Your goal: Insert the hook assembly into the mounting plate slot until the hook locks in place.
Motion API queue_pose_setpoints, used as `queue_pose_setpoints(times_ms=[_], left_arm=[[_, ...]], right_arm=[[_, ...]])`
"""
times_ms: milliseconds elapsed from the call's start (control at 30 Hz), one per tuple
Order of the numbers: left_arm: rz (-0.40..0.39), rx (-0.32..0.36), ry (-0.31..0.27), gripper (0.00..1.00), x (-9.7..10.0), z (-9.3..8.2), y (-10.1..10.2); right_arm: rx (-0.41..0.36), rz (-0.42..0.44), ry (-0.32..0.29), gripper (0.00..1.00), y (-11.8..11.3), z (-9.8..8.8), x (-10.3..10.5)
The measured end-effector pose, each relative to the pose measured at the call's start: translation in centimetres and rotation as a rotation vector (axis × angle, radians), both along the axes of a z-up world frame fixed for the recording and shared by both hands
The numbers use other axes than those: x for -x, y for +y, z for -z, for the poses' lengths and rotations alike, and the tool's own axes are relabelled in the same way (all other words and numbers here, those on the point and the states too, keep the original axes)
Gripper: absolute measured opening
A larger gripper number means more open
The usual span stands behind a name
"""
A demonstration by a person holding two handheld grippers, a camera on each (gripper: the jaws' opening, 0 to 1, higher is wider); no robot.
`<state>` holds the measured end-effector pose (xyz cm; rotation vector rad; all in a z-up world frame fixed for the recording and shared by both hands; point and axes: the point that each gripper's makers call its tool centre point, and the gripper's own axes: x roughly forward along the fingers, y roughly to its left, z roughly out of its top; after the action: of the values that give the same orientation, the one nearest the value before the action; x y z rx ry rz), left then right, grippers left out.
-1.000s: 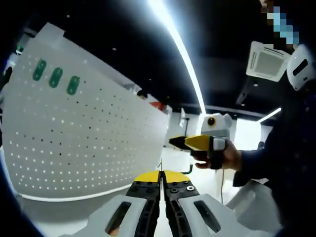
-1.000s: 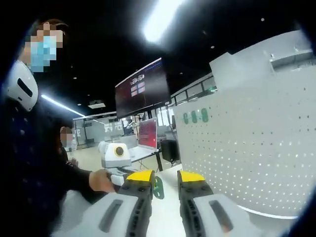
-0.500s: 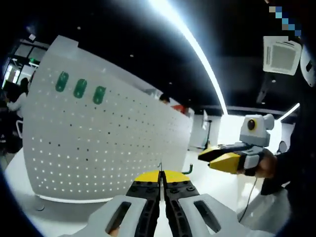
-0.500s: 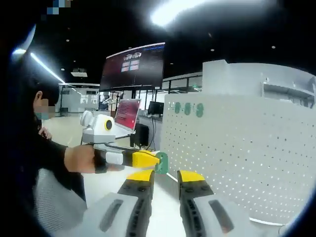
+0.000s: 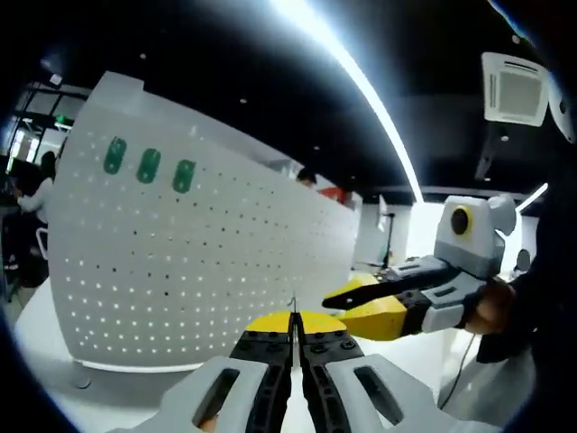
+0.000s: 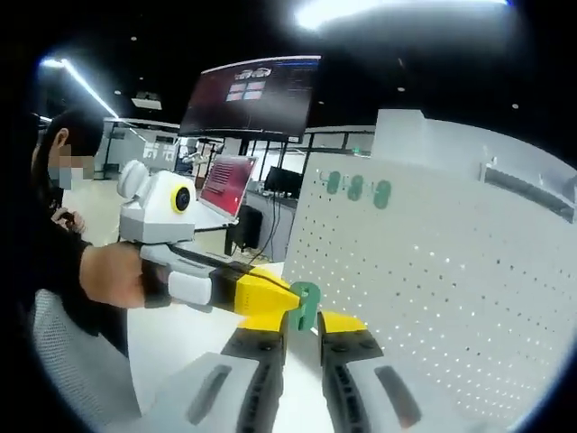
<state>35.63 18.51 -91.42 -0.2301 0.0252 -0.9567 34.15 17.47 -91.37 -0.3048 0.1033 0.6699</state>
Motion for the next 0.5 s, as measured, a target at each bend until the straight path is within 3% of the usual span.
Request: queue_pose_setpoints(times_ms=[200,500], left_arm=[[-0.004,-0.001,0.017,0.01,-0.23,0.31,-0.01],[0.002,0.010,0.033,0.01,-0.23,0.41,-0.23]], right_arm=[[0.035,0.011,-0.014,0.03,-0.01,0.29,-0.64],[0.068,0.016,-0.025,0.02,0.16,0.57,-1.07]])
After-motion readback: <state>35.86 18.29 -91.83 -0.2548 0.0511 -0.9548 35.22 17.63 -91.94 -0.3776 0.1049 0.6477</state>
